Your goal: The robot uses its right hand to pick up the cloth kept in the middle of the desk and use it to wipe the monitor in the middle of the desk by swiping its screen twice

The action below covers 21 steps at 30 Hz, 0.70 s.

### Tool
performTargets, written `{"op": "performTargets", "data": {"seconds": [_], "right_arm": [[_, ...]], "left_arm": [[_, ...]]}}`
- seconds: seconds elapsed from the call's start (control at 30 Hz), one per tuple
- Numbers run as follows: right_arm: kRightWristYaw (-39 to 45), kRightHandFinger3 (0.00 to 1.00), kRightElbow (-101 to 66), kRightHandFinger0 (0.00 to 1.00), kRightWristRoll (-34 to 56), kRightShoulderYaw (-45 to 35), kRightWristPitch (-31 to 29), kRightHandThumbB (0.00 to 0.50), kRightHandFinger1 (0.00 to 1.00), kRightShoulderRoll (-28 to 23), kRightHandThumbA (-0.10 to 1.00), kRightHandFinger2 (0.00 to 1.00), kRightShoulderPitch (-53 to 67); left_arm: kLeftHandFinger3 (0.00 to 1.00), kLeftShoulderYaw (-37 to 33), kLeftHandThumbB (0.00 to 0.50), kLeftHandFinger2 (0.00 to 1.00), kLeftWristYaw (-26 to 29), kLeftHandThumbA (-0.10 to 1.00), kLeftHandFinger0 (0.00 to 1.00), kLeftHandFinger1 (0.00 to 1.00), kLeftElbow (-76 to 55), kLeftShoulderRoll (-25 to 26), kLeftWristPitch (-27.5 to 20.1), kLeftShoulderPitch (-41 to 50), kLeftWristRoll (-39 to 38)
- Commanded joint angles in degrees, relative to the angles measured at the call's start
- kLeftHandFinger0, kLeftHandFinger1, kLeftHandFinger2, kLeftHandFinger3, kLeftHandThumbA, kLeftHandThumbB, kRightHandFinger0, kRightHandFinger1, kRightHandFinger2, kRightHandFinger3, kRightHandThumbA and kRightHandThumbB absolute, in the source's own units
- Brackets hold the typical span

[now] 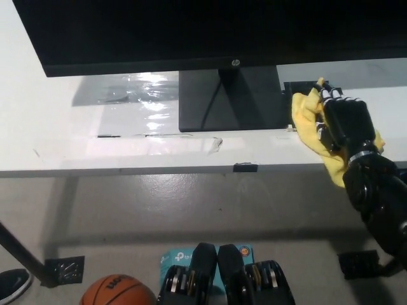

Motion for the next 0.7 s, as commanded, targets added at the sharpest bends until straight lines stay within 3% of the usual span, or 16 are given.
{"op": "performTargets", "data": {"seconds": [0.0, 0.37, 0.5, 0.67], "right_arm": [[28.5, 1.00, -20.1, 1.00, 4.1, -0.8, 16.8, 0.500, 1.00, -4.4, 0.74, 1.00, -1.3], [30.4, 1.00, -23.8, 1.00, 2.2, -2.1, 17.3, 0.500, 1.00, -6.7, 0.79, 1.00, -0.7], [29.2, 1.00, -25.7, 1.00, 1.5, -3.0, 17.4, 0.500, 1.00, -7.0, 0.72, 1.00, -0.2], [32.3, 1.00, -30.3, 1.00, 0.8, -3.7, 18.4, 0.500, 1.00, -8.7, 0.76, 1.00, -0.7]], "left_arm": [[0.03, 0.9, 0.500, 0.00, 0.7, 0.54, 0.67, 0.59, -2.2, 0.8, -0.3, 0.6, -0.1], [0.00, 1.2, 0.500, 0.00, 1.1, 0.45, 0.63, 0.55, -1.2, 0.9, -1.4, 0.4, -0.5], [0.00, 1.2, 0.500, 0.00, 0.8, 0.44, 0.62, 0.53, -1.5, 1.2, -1.6, 0.3, -0.5], [0.00, 1.4, 0.500, 0.00, 0.6, 0.42, 0.63, 0.55, -1.5, 1.1, -1.0, 0.4, -0.5]]}}
